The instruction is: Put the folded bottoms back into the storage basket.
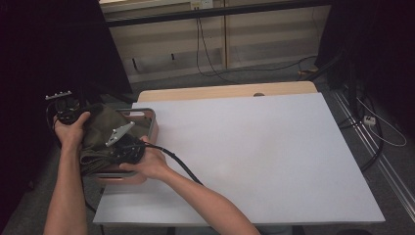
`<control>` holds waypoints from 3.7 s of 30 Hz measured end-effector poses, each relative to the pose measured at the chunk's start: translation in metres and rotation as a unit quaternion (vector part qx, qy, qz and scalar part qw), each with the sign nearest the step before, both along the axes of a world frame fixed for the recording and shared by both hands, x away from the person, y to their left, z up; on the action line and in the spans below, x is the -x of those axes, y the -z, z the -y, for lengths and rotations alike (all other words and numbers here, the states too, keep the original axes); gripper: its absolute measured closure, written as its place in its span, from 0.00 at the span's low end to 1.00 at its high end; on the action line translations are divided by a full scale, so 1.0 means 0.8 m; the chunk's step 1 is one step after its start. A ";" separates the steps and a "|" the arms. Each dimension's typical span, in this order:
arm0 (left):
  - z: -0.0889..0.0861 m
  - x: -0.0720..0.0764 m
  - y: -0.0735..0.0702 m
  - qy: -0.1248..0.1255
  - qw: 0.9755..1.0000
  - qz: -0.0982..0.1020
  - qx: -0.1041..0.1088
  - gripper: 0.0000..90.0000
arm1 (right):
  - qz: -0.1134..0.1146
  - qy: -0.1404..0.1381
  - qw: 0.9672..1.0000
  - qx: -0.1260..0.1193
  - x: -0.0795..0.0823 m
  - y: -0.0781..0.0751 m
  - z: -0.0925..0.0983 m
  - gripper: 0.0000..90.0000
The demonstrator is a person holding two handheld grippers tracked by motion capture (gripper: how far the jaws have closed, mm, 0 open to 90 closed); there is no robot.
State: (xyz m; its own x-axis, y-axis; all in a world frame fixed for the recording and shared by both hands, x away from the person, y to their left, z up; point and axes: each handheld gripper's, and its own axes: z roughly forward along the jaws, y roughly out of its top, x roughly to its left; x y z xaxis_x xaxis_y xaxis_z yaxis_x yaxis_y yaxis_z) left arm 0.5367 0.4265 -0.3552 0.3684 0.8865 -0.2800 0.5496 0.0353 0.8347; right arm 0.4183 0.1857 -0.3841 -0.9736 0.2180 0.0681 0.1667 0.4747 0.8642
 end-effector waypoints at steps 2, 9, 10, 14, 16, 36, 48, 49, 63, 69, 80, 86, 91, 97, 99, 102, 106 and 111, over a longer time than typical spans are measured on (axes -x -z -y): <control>0.003 -0.001 0.000 0.004 1.000 0.001 -0.002 0.96 | 0.001 -0.001 1.000 0.007 -0.001 0.002 0.000 0.91; 0.006 -0.002 0.004 0.006 1.000 -0.003 -0.002 0.96 | 0.004 -0.014 0.999 0.040 0.005 0.013 -0.009 0.91; 0.005 -0.002 0.004 0.006 1.000 -0.002 -0.002 0.96 | 0.001 -0.012 0.999 0.037 0.005 0.013 -0.009 0.90; 0.002 -0.001 0.004 0.006 1.000 -0.001 0.001 0.96 | -0.012 -0.010 0.999 0.029 0.001 0.012 -0.012 0.91; 0.000 0.001 0.005 0.009 1.000 -0.002 -0.003 0.96 | -0.011 -0.011 0.999 0.029 0.001 0.013 -0.011 0.90; -0.035 0.046 0.016 0.005 1.000 0.003 -0.004 0.63 | -0.008 -0.015 0.999 0.041 0.003 0.014 -0.009 0.82; -0.028 0.041 0.032 0.035 0.999 -0.003 0.006 0.98 | 0.005 -0.017 1.000 0.026 0.007 0.010 -0.018 0.75; -0.026 0.037 0.032 0.036 0.999 -0.005 0.002 0.98 | 0.004 -0.016 1.000 0.027 0.007 0.009 -0.018 0.75; 0.000 0.029 0.044 0.064 0.997 -0.025 -0.045 0.98 | -0.001 -0.026 0.999 0.036 0.012 0.012 -0.016 1.00; 0.000 0.031 0.047 0.067 0.996 -0.030 -0.044 0.97 | 0.004 -0.018 1.000 0.020 0.013 0.005 -0.002 0.87; -0.001 0.043 0.038 0.067 0.996 -0.009 -0.061 0.86 | 0.001 0.004 1.000 -0.023 0.009 0.002 0.038 0.65; -0.001 0.056 0.036 0.069 0.995 0.015 -0.071 0.75 | 0.004 0.016 0.999 -0.039 0.008 0.004 0.057 0.56; 0.004 0.063 0.033 0.069 0.993 0.025 -0.093 0.57 | 0.006 0.030 0.999 -0.045 0.005 0.002 0.071 0.48; 0.007 0.070 0.030 0.055 0.993 0.031 -0.103 0.27 | 0.004 0.052 0.997 -0.048 0.003 -0.001 0.084 0.36; 0.008 0.073 0.029 0.049 0.992 0.036 -0.108 0.22 | 0.008 0.059 0.997 -0.040 0.003 -0.001 0.087 0.29; 0.008 0.078 0.027 0.043 0.993 0.044 -0.100 0.13 | 0.005 0.057 0.998 -0.038 0.002 -0.002 0.090 0.23; 0.009 0.087 0.024 0.044 0.993 0.053 -0.098 0.05 | 0.008 0.063 0.997 -0.036 0.002 -0.003 0.093 0.16; 0.011 0.099 0.019 0.051 0.992 0.065 -0.096 0.04 | 0.002 0.073 0.996 -0.041 0.001 -0.001 0.101 0.12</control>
